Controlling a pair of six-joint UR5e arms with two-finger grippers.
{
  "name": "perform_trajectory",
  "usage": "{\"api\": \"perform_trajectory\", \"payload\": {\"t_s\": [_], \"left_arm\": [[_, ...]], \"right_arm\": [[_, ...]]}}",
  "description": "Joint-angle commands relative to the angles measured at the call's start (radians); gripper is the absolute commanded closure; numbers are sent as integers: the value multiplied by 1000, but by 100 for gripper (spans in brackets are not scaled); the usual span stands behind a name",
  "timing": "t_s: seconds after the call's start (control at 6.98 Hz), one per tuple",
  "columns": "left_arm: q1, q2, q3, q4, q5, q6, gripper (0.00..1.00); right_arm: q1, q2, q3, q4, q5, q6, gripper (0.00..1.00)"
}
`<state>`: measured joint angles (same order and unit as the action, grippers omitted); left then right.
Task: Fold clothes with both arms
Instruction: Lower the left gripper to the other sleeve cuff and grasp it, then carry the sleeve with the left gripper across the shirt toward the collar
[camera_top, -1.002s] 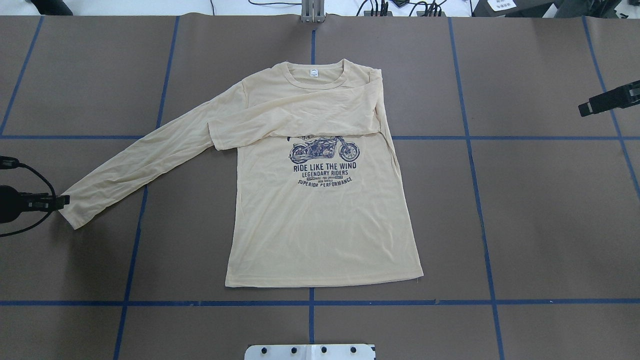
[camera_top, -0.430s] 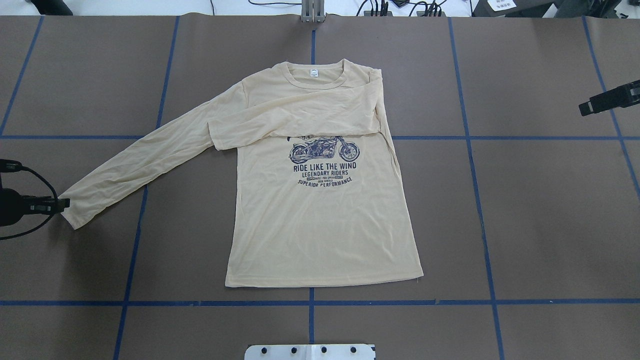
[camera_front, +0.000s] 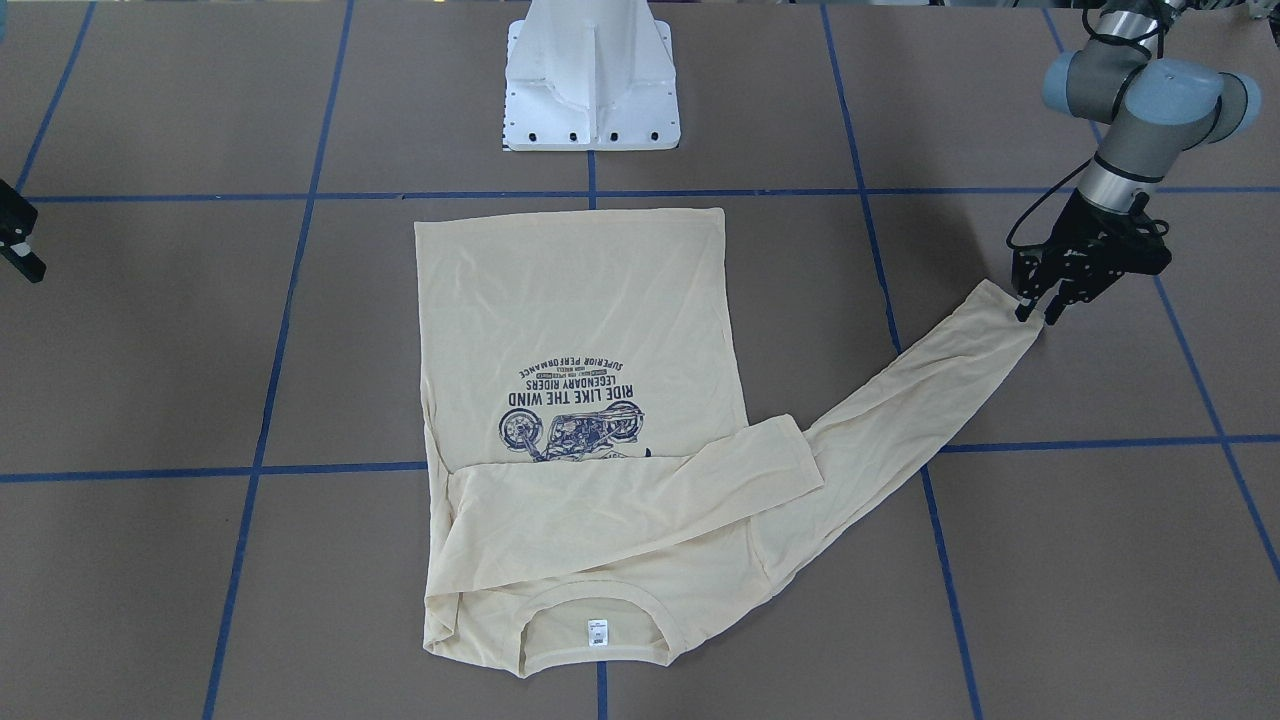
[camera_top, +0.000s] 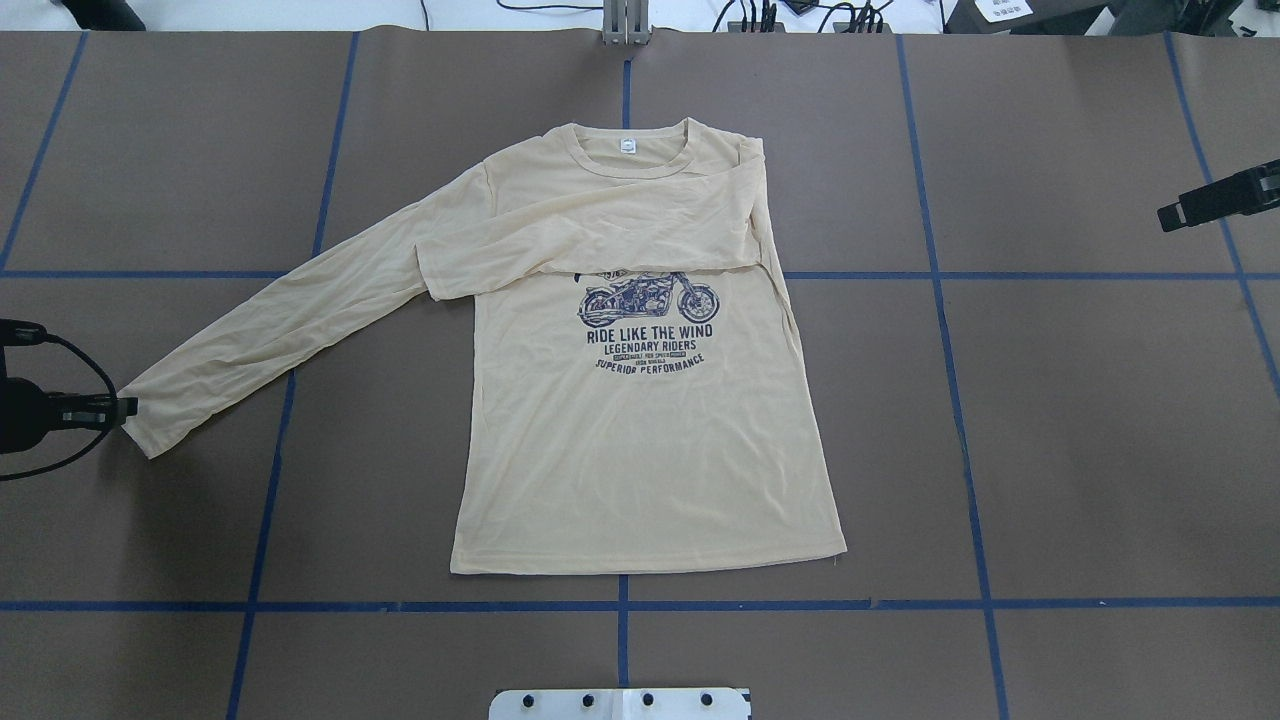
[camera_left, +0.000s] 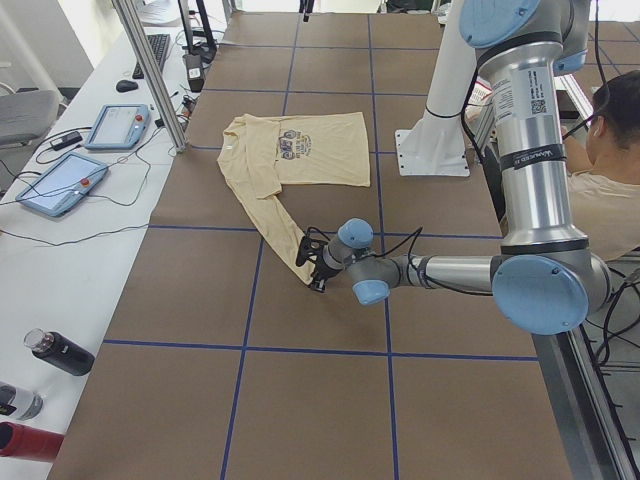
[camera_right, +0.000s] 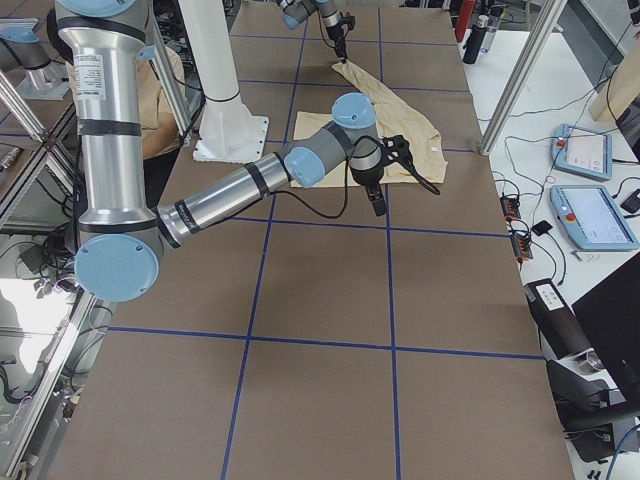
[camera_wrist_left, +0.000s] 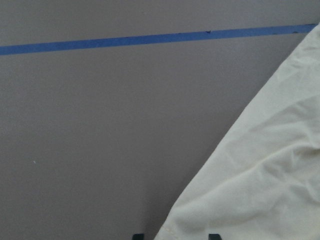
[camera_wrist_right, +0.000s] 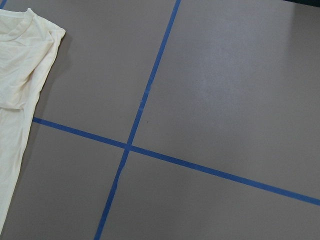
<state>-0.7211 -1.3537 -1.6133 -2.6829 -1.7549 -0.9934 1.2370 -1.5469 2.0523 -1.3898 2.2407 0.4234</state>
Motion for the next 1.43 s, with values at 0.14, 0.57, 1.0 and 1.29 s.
{"api": "perform_trajectory", "payload": {"t_s": [0.14, 0.57, 1.0, 1.29], "left_arm": [[-1, -5, -5, -2, -2, 8, 100], [-44, 4, -165, 71, -119, 38, 100], [-78, -381, -387, 777, -132, 39, 100], [-75, -734, -331, 1096, -135, 29, 100]], "right_arm": [[1, 5, -3, 0, 0, 0, 0], [1, 10, -4, 0, 0, 0, 0], [-1, 16, -24, 0, -3, 0, 0], [-1, 16, -29, 0, -4, 1, 0]]}}
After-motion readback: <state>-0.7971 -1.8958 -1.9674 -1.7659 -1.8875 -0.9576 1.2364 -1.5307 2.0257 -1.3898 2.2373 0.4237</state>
